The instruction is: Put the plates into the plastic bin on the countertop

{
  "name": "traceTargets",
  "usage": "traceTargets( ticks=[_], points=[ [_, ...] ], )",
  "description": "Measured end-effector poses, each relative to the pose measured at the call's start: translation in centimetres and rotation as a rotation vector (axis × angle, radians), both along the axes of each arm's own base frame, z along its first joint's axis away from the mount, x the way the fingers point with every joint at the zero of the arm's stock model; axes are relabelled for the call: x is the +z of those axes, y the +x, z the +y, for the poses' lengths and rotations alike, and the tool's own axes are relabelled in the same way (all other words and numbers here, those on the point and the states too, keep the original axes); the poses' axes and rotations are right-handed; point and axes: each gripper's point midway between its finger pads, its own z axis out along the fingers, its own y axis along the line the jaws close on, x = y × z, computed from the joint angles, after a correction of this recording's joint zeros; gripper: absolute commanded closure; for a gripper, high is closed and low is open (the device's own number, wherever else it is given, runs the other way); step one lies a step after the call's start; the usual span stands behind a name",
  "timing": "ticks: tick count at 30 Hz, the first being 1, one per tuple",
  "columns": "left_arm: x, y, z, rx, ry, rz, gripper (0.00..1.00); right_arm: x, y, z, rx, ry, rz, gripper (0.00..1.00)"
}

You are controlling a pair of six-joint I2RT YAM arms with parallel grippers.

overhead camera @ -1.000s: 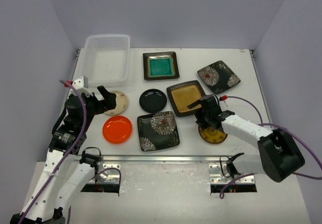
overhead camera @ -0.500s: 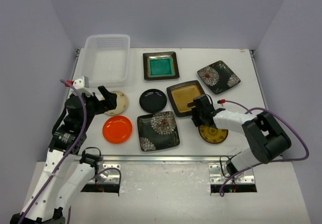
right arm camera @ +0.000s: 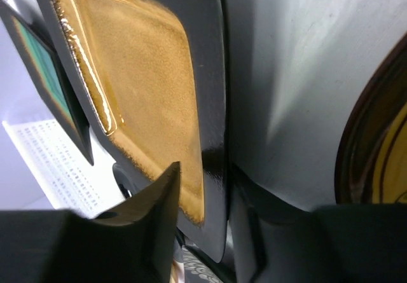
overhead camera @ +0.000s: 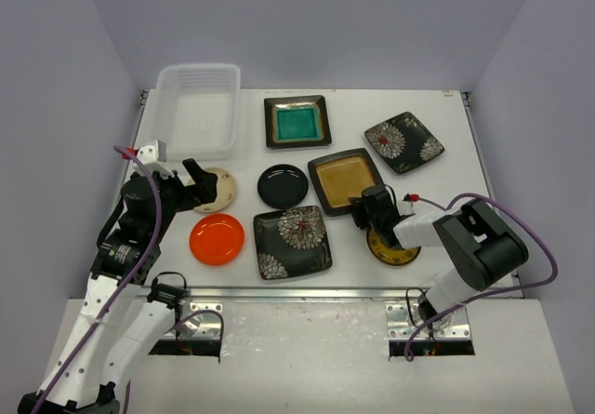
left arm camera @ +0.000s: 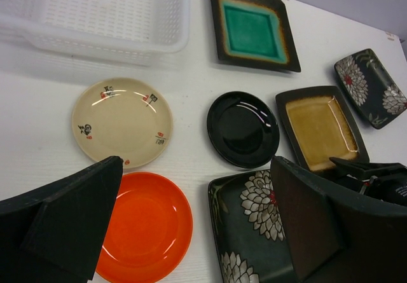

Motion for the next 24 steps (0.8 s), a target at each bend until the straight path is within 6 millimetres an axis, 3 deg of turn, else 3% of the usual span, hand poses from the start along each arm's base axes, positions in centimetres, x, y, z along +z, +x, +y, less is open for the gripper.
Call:
traceTargets(
  ticks=[3,12,17,24],
  points=[
    [0.0,0.0,0.0,-0.001,0.002,0.0,0.0,-0.3,-0.4,-0.3,0.0,0.005,-0.026,1.0],
    [-0.3,0.2,0.0,-0.001,0.007,0.011,0.0,1.4,-1.8,-1.7,0.029,-0.023,-0.158,1.0],
    [-0.4,0.3,0.0,-0.002,0.009,0.017,0.0,4.1,-1.4,-2.4,0.091,-0.094,-0.247,1.0],
    [-1.1,0.5,-0.6,-0.03,0.004,0.044,0.0,5.9,-1.0,-3.4,0.193,-0.103,-0.3,1.0]
  ],
)
